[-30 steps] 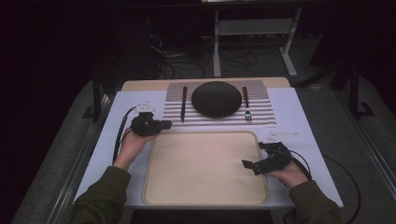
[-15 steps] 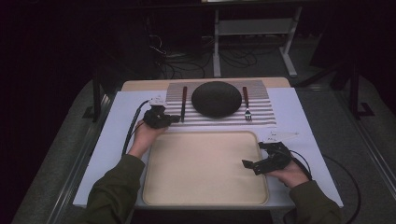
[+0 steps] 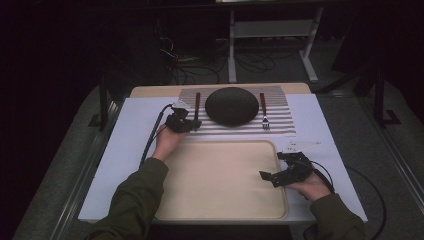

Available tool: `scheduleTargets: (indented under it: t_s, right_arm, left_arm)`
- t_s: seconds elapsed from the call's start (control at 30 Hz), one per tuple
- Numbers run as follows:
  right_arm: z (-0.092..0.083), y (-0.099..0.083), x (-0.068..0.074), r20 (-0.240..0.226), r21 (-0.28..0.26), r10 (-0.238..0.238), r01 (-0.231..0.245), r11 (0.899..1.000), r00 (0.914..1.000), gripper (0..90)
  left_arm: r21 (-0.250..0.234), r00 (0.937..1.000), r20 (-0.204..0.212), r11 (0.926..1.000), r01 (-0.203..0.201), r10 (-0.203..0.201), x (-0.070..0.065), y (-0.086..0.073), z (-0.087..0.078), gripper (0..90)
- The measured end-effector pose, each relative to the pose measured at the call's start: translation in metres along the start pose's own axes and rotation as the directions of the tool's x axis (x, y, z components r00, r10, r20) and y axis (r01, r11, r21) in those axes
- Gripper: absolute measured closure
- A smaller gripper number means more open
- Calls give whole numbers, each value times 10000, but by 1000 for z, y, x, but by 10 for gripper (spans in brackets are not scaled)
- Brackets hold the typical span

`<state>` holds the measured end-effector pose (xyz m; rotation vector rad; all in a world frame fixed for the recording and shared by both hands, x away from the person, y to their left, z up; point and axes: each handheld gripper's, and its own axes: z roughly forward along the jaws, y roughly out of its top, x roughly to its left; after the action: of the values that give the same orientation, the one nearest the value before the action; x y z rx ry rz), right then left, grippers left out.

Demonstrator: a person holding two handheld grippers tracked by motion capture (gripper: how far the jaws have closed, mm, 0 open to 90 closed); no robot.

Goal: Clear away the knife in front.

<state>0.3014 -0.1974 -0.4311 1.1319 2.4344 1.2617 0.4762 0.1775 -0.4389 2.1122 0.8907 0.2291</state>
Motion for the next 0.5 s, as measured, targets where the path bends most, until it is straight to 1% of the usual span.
scheduleTargets:
  t_s: [0.13,0.2,0.27,0.5]
  right_arm:
    - [0,0,0,3,-7,0,0,10000,10000,0]
    - [0,0,0,13,-14,8,-8,10000,10000,0]
    - [0,0,0,14,-12,3,-3,10000,10000,0]
    - [-1,0,0,20,-27,27,-27,10000,10000,0]
  left_arm:
    - [253,9996,-263,9996,-116,122,0,-1,8,900]
    - [354,9995,-281,9993,-116,126,0,-1,11,900]
    - [458,9991,-404,9989,-142,161,0,-1,13,900]
    - [790,9975,-684,9968,-108,163,2,-2,14,900]
